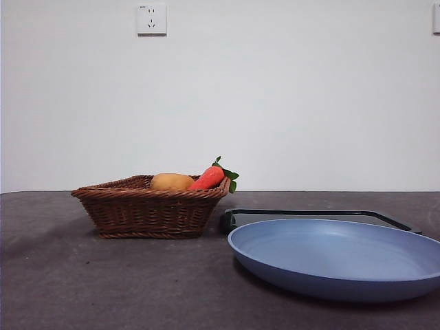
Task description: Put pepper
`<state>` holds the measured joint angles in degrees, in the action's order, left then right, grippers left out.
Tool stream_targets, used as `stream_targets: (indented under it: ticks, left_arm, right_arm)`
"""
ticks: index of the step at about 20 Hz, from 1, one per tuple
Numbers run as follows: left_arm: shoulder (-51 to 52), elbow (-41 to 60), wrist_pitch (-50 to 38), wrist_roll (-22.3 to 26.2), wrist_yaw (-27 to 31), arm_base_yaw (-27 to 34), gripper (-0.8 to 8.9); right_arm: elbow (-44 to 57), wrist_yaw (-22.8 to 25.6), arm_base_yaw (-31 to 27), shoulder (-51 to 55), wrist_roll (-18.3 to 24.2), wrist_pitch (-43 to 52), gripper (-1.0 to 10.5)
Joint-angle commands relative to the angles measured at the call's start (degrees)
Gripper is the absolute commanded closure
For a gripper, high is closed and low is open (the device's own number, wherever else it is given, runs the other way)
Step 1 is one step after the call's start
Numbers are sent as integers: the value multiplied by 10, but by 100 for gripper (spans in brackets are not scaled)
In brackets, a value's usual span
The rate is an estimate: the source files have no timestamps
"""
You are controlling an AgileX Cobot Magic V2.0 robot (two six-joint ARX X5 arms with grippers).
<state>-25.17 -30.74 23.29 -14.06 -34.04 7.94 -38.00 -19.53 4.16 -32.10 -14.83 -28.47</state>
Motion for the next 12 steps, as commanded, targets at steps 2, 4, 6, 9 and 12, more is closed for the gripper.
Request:
stream_targets:
  ticks: [2, 4, 6, 9, 12]
  left_arm:
    - [-43, -55, 61, 80, -41, 3, 807]
    - [-61, -80, 96, 101, -57, 3, 807]
    - [-78, -104, 132, 122, -70, 2, 807]
    - [-101, -143, 205, 163, -68, -1, 807]
    - [-100, -148, 214, 169, -68, -4, 803]
  right_arm:
    - [-95, 0, 2, -55, 103, -118, 941]
    - [-132, 2, 2, -81, 136, -175, 941]
    - [-163, 4, 2, -104, 166, -227, 941]
    - [-184, 4, 2, -130, 198, -285, 941]
    - [-184, 3, 2, -141, 205, -292, 930]
